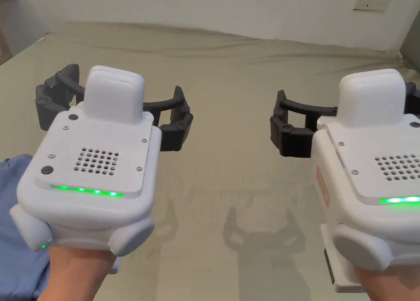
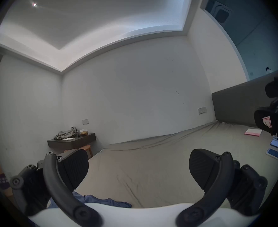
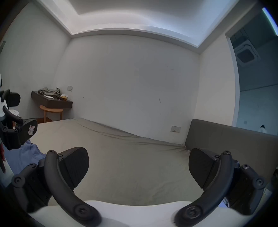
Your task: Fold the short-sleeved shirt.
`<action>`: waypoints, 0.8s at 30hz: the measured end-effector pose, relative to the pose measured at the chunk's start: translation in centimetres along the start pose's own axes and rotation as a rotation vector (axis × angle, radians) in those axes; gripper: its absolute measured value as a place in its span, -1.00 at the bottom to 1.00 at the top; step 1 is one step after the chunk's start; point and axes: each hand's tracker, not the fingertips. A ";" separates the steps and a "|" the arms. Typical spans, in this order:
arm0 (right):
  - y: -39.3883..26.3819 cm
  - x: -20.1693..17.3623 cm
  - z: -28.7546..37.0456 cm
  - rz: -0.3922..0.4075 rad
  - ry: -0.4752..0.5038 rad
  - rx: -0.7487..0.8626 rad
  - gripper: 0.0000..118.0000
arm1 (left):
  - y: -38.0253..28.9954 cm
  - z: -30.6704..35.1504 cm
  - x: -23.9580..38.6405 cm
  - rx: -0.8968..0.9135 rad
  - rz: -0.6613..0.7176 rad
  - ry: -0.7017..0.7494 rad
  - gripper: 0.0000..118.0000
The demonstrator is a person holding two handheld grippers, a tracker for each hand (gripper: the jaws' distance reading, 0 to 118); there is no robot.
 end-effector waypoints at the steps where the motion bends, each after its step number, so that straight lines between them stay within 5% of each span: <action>1: 0.0 0.0 0.0 -0.002 0.000 -0.005 1.00 | 0.1 0.0 0.0 -0.002 -0.004 -0.003 1.00; 15: -0.6 0.6 -0.4 -0.090 0.022 -0.079 1.00 | 0.6 0.0 0.0 -0.020 0.059 -0.048 1.00; 17: -0.4 0.5 -0.5 -0.087 0.041 -0.081 1.00 | 0.6 -0.1 0.0 -0.030 0.074 -0.064 0.86; 18: -0.4 0.5 -0.5 -0.085 0.049 -0.084 0.98 | 0.6 -0.1 0.0 -0.032 0.080 -0.072 0.54; 19: -0.3 0.4 -0.5 -0.084 0.059 -0.089 0.82 | 0.7 -0.1 0.1 -0.036 0.081 -0.074 0.14; 20: -0.3 0.3 -0.6 -0.085 0.070 -0.089 0.40 | 0.6 -0.3 0.2 -0.034 0.080 -0.077 -0.33; 21: -0.3 0.2 -0.5 -0.085 0.070 -0.085 -0.54 | 0.7 -0.6 0.2 -0.040 0.072 -0.084 -0.78; 22: -0.3 -0.1 -0.7 -0.082 0.063 -0.083 -0.98 | 0.6 -0.8 0.3 -0.047 0.068 -0.096 -0.85; 24: -0.7 -0.2 -0.6 -0.068 0.047 -0.073 -0.98 | 0.6 -0.8 0.3 -0.044 0.068 -0.096 -1.00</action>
